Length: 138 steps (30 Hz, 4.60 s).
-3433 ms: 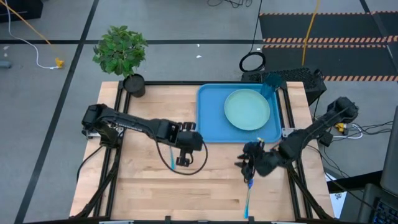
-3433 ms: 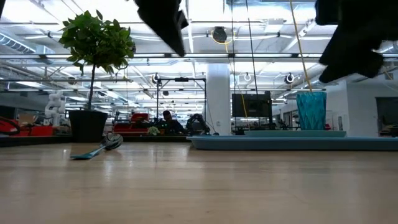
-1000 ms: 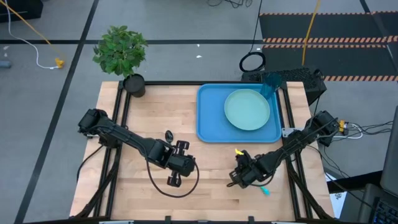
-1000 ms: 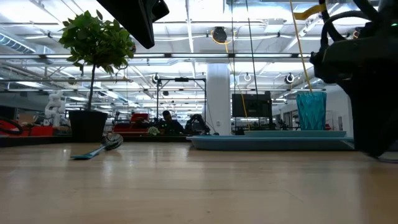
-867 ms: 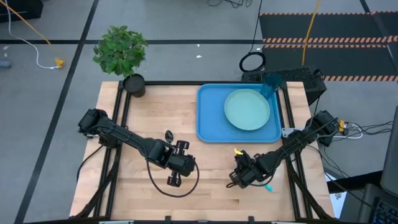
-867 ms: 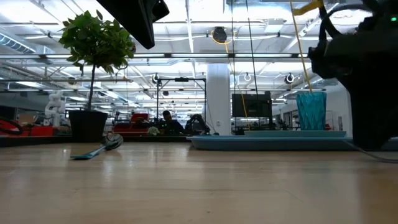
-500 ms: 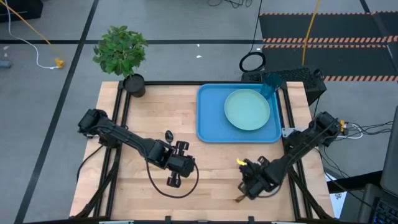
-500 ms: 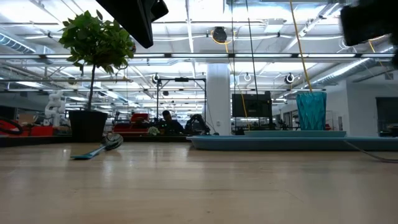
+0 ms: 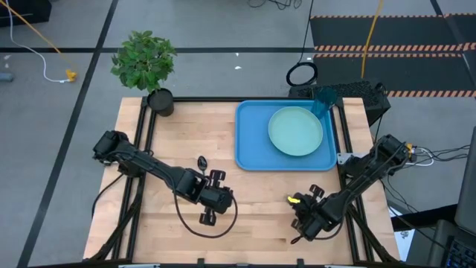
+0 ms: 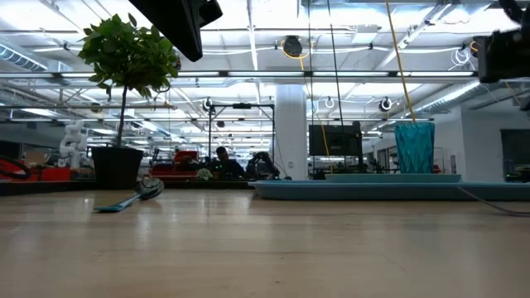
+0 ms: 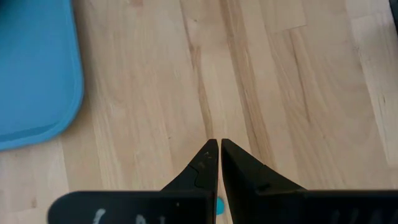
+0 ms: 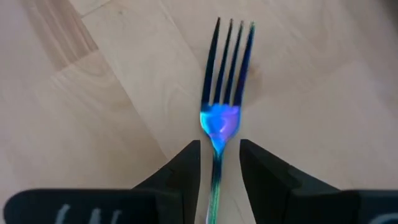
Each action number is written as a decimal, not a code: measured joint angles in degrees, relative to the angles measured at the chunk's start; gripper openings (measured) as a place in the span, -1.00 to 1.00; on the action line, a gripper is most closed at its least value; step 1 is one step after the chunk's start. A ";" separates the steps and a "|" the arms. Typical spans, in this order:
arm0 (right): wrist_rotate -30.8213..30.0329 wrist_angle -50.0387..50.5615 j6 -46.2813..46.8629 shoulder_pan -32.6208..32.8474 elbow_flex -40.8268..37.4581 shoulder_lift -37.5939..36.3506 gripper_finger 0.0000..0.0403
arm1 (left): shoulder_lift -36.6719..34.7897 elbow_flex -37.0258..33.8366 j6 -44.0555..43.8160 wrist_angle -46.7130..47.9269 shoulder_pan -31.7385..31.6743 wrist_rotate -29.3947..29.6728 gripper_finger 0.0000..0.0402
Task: Pick and place plate/cup/fork/spoon on tray
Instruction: Put the purple fork on the left side of the light blue plate in the blue serving tray
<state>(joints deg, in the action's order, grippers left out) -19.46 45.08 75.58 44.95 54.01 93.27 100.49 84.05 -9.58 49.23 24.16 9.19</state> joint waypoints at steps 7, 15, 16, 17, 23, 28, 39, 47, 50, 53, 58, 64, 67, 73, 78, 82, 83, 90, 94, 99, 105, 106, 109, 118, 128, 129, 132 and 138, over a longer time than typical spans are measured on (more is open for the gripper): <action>0.04 -6.99 -0.33 0.02 -3.96 -0.03 -0.49 | 0.00 0.00 1.04 0.00 0.02 0.00 -0.88; -0.09 -7.41 -1.33 0.02 -5.32 -0.22 -0.69 | 0.00 0.00 2.43 0.24 0.02 0.04 -0.88; -0.17 -7.30 -1.41 0.02 -5.36 -0.20 -0.77 | 0.00 0.00 2.73 0.26 0.02 0.04 -0.88; -0.24 -7.15 -1.45 0.02 -5.36 -0.20 -0.85 | 0.00 0.00 2.98 0.25 0.02 0.06 -0.88; -2.32 -6.54 0.62 -0.10 -5.43 -0.13 -0.94 | 0.00 0.00 3.08 0.25 -0.09 0.07 -0.88; -7.78 -5.53 1.17 -1.14 -5.76 -0.42 -0.98 | 0.00 0.00 4.23 0.24 -0.44 1.96 -0.88; -24.46 -9.05 0.16 -5.88 -5.63 -7.53 -0.99 | 0.00 0.02 8.05 0.24 -4.14 5.00 -0.88; -32.81 -20.43 -16.25 -13.60 -5.65 -11.25 -1.00 | -0.93 0.02 9.34 2.66 -8.40 11.74 -0.88; -32.07 -29.75 -22.68 -17.41 -6.44 -11.94 -1.00 | -2.30 0.15 8.24 3.15 -9.85 12.82 -0.88; -27.92 -39.54 -29.88 -22.25 -6.80 -12.02 -1.00 | -3.66 0.10 5.93 4.34 -10.90 14.26 -0.88; -20.06 -49.27 -31.85 -31.90 -6.83 -11.72 -1.00 | -6.23 0.07 4.22 5.60 -11.23 16.83 -0.88; -13.75 -53.89 -31.57 -42.58 -6.86 -10.69 -0.99 | -7.22 0.04 3.33 8.19 -11.13 21.16 -0.88; -13.95 -54.14 -29.94 -46.12 -6.89 -9.73 -1.00 | -7.26 0.02 4.10 7.85 -11.57 22.43 -0.88; -15.17 -55.64 -24.15 -51.37 -6.87 -5.85 -1.00 | -7.19 0.02 4.38 7.94 -13.57 22.54 -0.88; -15.06 -57.45 -22.71 -54.31 -5.68 -1.89 -1.00 | -7.19 0.02 4.67 7.84 -14.88 22.53 -0.88; -14.67 -56.83 -20.81 -55.53 -3.45 1.97 -1.00 | -7.19 0.02 5.03 7.80 -15.81 22.47 -0.88; -14.10 -56.36 -20.17 -55.88 -2.89 3.01 -1.00 | -7.19 0.02 5.14 7.82 -15.97 22.47 -0.88; -13.17 -50.15 -17.72 -58.40 0.01 6.87 -1.00 | -7.19 0.02 5.38 7.77 -16.57 22.45 -0.88; -10.42 -49.94 -17.75 -59.83 0.21 6.95 -1.00 | -7.19 0.02 5.37 7.67 -16.57 22.45 -0.88; -8.72 -43.76 -15.16 -61.43 0.19 6.95 -1.00 | -7.17 0.00 5.33 7.65 -16.59 22.32 -0.88; -7.22 -43.42 -14.53 -61.92 0.14 6.95 -1.00 | -7.17 0.00 4.92 7.51 -16.59 22.29 -0.88; -7.22 -43.47 -14.53 -61.92 0.14 6.95 -1.00 | -7.17 0.00 4.88 7.50 -16.58 22.27 -0.88; -6.74 -43.00 -14.17 -62.27 0.14 6.95 -1.00 | -7.17 0.00 4.79 7.50 -16.59 22.25 -0.88; -5.77 -43.77 -13.34 -63.51 0.14 8.89 -0.99 | -7.15 0.00 4.57 7.48 -16.53 22.18 -0.88; -4.33 -43.73 -13.23 -64.26 0.12 10.07 -0.98 | -7.13 0.00 4.59 7.50 -16.48 22.18 -0.88; -4.31 -43.72 -13.23 -64.28 0.12 10.18 -0.98 | -7.13 0.00 4.59 7.50 -16.48 22.18 -0.88; -4.30 -43.94 -13.26 -64.28 0.12 10.16 -0.98 | -7.13 0.00 4.59 7.51 -16.48 22.18 -0.88; -4.33 -43.97 -13.26 -64.35 0.10 10.16 -0.98 | -7.13 0.00 4.59 7.52 -16.48 22.18 -0.88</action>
<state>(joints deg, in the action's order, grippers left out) -23.79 1.11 62.33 -19.40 54.11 103.44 93.36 84.05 -4.99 56.75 7.68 31.38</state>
